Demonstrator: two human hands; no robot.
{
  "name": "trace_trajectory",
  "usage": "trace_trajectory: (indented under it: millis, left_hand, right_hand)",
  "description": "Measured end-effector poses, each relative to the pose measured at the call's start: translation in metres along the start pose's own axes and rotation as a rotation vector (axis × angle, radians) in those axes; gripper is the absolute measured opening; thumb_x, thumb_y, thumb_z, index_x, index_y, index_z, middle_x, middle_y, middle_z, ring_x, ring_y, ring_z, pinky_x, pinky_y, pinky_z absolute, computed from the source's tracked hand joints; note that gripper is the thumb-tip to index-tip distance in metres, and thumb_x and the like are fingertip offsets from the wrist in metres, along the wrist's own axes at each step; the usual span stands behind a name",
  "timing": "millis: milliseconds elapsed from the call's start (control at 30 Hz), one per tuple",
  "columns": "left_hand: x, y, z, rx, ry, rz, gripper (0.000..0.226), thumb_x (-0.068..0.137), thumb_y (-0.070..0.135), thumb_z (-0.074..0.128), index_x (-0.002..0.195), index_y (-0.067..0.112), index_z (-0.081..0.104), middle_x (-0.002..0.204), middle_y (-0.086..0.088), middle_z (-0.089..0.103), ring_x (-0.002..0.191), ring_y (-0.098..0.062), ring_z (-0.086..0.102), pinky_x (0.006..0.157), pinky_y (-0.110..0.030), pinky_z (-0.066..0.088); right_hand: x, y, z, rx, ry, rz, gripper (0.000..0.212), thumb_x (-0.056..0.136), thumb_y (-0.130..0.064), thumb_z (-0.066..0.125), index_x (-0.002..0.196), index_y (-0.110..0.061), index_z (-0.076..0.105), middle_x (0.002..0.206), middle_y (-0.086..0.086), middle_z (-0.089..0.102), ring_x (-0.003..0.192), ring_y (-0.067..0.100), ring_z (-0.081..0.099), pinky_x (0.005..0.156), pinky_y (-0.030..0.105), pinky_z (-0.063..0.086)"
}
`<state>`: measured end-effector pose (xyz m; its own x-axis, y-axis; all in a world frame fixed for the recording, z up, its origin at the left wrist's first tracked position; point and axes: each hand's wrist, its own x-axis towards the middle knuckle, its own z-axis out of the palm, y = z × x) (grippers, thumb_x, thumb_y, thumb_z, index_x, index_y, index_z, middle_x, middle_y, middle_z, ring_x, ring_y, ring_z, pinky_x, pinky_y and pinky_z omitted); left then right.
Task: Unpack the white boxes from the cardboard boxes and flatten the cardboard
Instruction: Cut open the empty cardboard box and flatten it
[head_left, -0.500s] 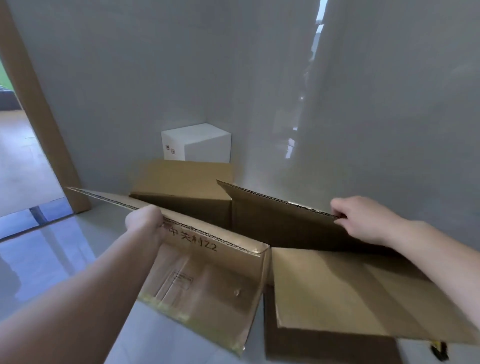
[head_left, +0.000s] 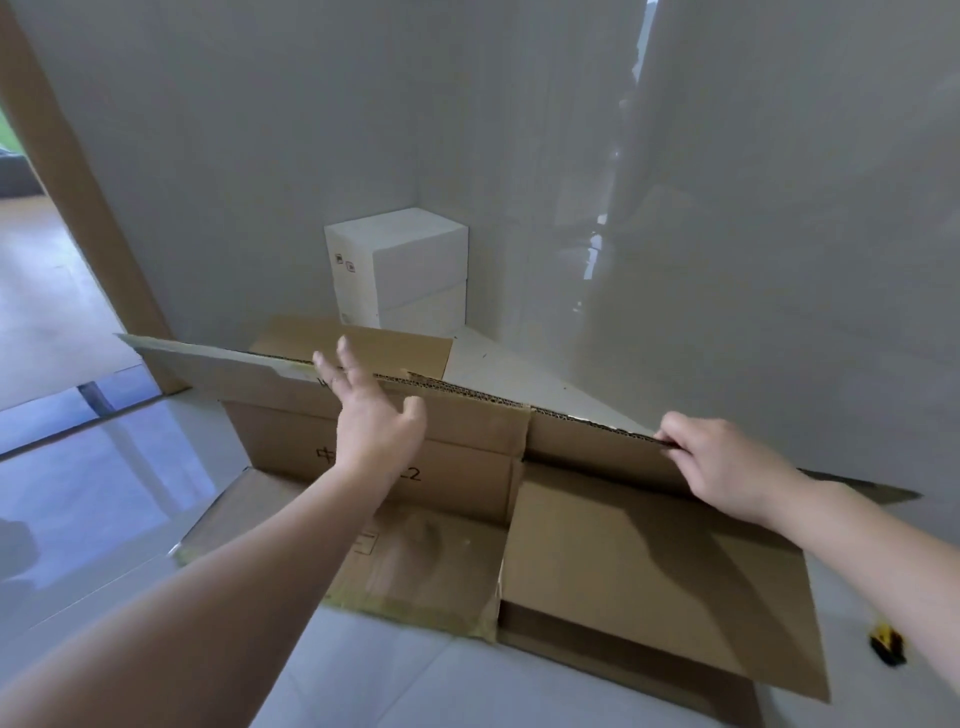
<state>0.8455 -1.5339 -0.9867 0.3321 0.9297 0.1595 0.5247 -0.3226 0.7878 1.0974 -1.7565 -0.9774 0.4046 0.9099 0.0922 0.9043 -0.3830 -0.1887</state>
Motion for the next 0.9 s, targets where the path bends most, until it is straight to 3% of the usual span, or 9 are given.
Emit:
trace_trajectory:
  millis: [133, 233, 300, 400, 467, 567, 700, 800, 900]
  left_hand:
    - [-0.01, 0.002, 0.019, 0.442, -0.161, 0.511, 0.077, 0.081, 0.024, 0.055, 0.148, 0.035, 0.019, 0.16, 0.009, -0.005, 0.09, -0.022, 0.062, 0.071, -0.033, 0.051]
    - [-0.009, 0.007, 0.043, 0.415, -0.252, 0.514, 0.059, 0.091, 0.027, 0.055, 0.145, 0.023, 0.031, 0.148, 0.002, 0.03, 0.088, -0.026, 0.061, 0.077, -0.039, 0.052]
    - [-0.004, 0.012, 0.051, 0.311, -0.217, 0.456, 0.04, 0.095, 0.022, 0.052, 0.133, 0.015, 0.047, 0.133, -0.003, 0.042, 0.089, -0.032, 0.059, 0.08, -0.042, 0.051]
    - [0.005, 0.018, 0.059, 0.274, -0.17, 0.429, 0.025, 0.096, 0.022, 0.052, 0.117, 0.01, 0.057, 0.121, -0.005, 0.047, 0.09, -0.033, 0.058, 0.079, -0.036, 0.047]
    - [0.008, 0.021, 0.061, 0.27, -0.155, 0.443, 0.024, 0.096, 0.022, 0.052, 0.115, 0.01, 0.058, 0.119, -0.005, 0.047, 0.09, -0.032, 0.057, 0.076, -0.032, 0.044]
    - [0.01, 0.021, 0.062, 0.27, -0.155, 0.449, 0.024, 0.096, 0.022, 0.053, 0.115, 0.01, 0.059, 0.117, -0.006, 0.048, 0.089, -0.032, 0.056, 0.075, -0.031, 0.042]
    - [0.014, 0.02, 0.061, 0.262, -0.125, 0.476, 0.024, 0.095, 0.023, 0.055, 0.114, 0.009, 0.06, 0.116, -0.005, 0.05, 0.089, -0.029, 0.056, 0.074, -0.028, 0.039]
    - [0.014, 0.016, 0.063, 0.255, -0.129, 0.483, 0.023, 0.095, 0.022, 0.055, 0.114, 0.009, 0.061, 0.116, -0.005, 0.05, 0.089, -0.029, 0.056, 0.075, -0.028, 0.04]
    - [0.014, 0.014, 0.065, 0.231, -0.13, 0.493, 0.022, 0.095, 0.021, 0.056, 0.112, 0.009, 0.063, 0.115, -0.004, 0.051, 0.089, -0.029, 0.057, 0.077, -0.028, 0.041]
  right_hand:
    - [0.001, 0.001, 0.003, -0.027, 0.044, -0.041, 0.006, 0.094, -0.012, 0.052, 0.098, -0.007, 0.054, 0.092, 0.007, 0.064, 0.086, 0.031, 0.058, 0.07, 0.038, 0.043]
    - [-0.001, 0.002, 0.011, -0.102, 0.045, -0.07, 0.01, 0.093, -0.009, 0.053, 0.103, -0.01, 0.054, 0.094, 0.007, 0.064, 0.084, 0.034, 0.06, 0.067, 0.037, 0.044]
    - [-0.007, 0.003, 0.017, -0.18, 0.201, -0.19, 0.029, 0.086, 0.001, 0.053, 0.11, -0.015, 0.05, 0.101, 0.01, 0.064, 0.084, 0.037, 0.062, 0.071, 0.037, 0.048]
    - [-0.026, -0.01, 0.041, -0.324, 0.482, -0.511, 0.036, 0.083, -0.005, 0.058, 0.119, -0.008, 0.053, 0.119, 0.02, 0.054, 0.11, 0.038, 0.054, 0.1, 0.051, 0.041]
    - [-0.044, -0.021, 0.071, -0.402, 0.366, -0.707, 0.051, 0.079, -0.03, 0.068, 0.124, -0.012, 0.05, 0.126, 0.019, 0.045, 0.118, 0.037, 0.049, 0.108, 0.054, 0.034]
    - [-0.062, -0.036, 0.114, -0.61, -0.179, -0.579, 0.103, 0.064, -0.06, 0.072, 0.144, -0.01, 0.031, 0.145, 0.025, 0.024, 0.137, 0.042, 0.021, 0.11, 0.064, 0.017]
    - [-0.062, -0.038, 0.142, -0.795, -0.371, -0.472, 0.101, 0.087, -0.025, 0.055, 0.145, -0.01, -0.025, 0.151, 0.026, -0.025, 0.136, 0.041, -0.031, 0.097, 0.063, -0.033]
    - [-0.055, -0.03, 0.134, -0.675, -0.166, -0.539, 0.085, 0.08, -0.02, 0.056, 0.148, -0.006, 0.006, 0.151, 0.027, 0.004, 0.138, 0.045, 0.006, 0.11, 0.064, -0.007]
    - [-0.034, -0.028, 0.102, -0.57, 0.242, -0.622, 0.053, 0.089, -0.017, 0.036, 0.141, -0.008, 0.033, 0.142, 0.024, 0.03, 0.127, 0.041, 0.034, 0.107, 0.056, 0.024]
